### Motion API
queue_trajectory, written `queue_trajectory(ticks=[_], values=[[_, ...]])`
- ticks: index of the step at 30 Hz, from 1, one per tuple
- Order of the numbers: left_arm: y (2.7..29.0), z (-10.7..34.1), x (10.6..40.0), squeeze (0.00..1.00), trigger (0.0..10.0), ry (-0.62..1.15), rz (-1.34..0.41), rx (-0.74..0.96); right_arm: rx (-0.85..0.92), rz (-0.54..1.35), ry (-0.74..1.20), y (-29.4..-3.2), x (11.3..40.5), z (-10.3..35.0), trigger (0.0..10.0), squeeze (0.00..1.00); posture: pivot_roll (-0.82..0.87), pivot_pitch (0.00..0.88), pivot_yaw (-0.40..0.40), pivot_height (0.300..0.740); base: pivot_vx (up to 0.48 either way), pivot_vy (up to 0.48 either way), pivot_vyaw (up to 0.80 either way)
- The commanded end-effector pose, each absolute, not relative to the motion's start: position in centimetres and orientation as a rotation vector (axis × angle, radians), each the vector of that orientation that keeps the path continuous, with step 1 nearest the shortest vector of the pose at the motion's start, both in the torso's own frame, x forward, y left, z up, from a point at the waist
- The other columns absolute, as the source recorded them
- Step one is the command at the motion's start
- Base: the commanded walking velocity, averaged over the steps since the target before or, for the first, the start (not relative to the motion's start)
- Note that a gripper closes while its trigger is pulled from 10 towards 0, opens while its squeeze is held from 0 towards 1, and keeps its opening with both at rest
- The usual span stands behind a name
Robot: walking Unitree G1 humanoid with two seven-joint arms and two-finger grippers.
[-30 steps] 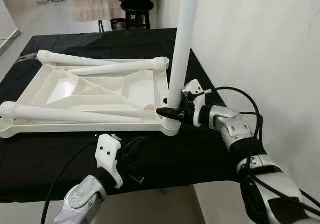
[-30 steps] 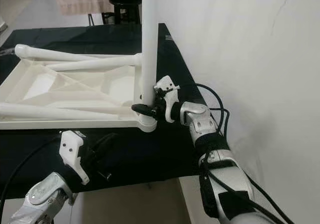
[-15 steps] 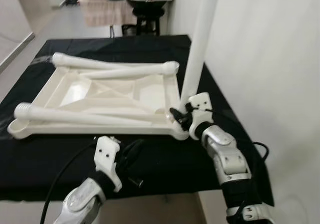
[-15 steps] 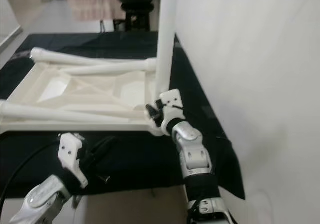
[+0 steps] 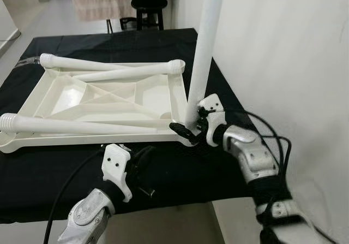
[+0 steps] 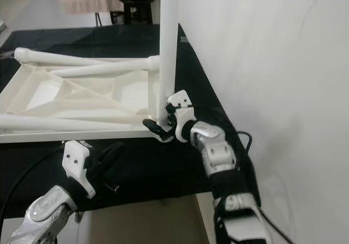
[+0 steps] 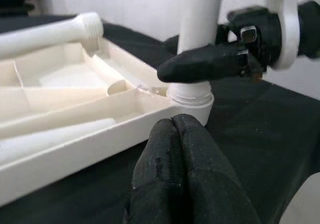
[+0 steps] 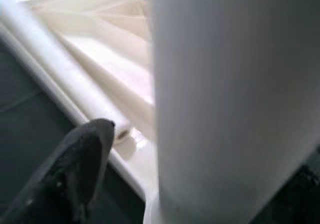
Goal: Building children table
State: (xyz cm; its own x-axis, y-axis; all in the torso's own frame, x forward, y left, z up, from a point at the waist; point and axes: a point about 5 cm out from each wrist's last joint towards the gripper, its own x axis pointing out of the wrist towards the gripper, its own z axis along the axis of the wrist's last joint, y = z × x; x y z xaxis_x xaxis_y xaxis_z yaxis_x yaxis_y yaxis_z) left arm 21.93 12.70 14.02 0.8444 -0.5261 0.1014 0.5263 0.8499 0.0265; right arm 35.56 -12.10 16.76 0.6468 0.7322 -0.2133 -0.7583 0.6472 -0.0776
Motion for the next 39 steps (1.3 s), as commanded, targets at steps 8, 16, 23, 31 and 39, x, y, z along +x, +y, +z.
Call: queue_trajectory(ticks=[8, 16, 23, 31, 39], values=[[12.4, 13.6, 21.3, 0.0, 10.0, -0.091, -0.502, -0.02, -0.178, 1.243, 0.188, -12.4, 35.8, 18.6, 10.0, 0.0, 0.01, 0.041, -0.056, 0.74, 0.0, 0.0, 0.0], [12.6, 13.3, 21.4, 0.0, 10.0, -0.084, -0.477, -0.028, -0.124, 1.232, 0.229, -12.7, 36.1, 17.4, 0.0, 0.0, 0.02, 0.043, -0.051, 0.74, 0.0, 0.0, 0.0], [12.8, 13.2, 21.4, 0.0, 10.0, -0.079, -0.468, -0.043, -0.111, 1.181, 0.174, -13.4, 35.6, 17.3, 0.0, 0.0, 0.01, 0.05, -0.052, 0.74, 0.0, 0.0, 0.0], [13.0, 13.2, 21.5, 0.0, 10.0, -0.078, -0.464, -0.048, 0.056, 0.579, 0.191, -11.9, 33.8, 13.8, 0.0, 0.0, 0.0, 0.057, -0.06, 0.74, 0.0, 0.0, 0.0], [13.1, 13.1, 21.8, 0.0, 10.0, -0.074, -0.469, -0.053, 0.031, 0.552, 0.241, -11.4, 33.5, 13.0, 0.0, 0.0, 0.0, 0.059, -0.043, 0.74, 0.0, 0.0, 0.0]])
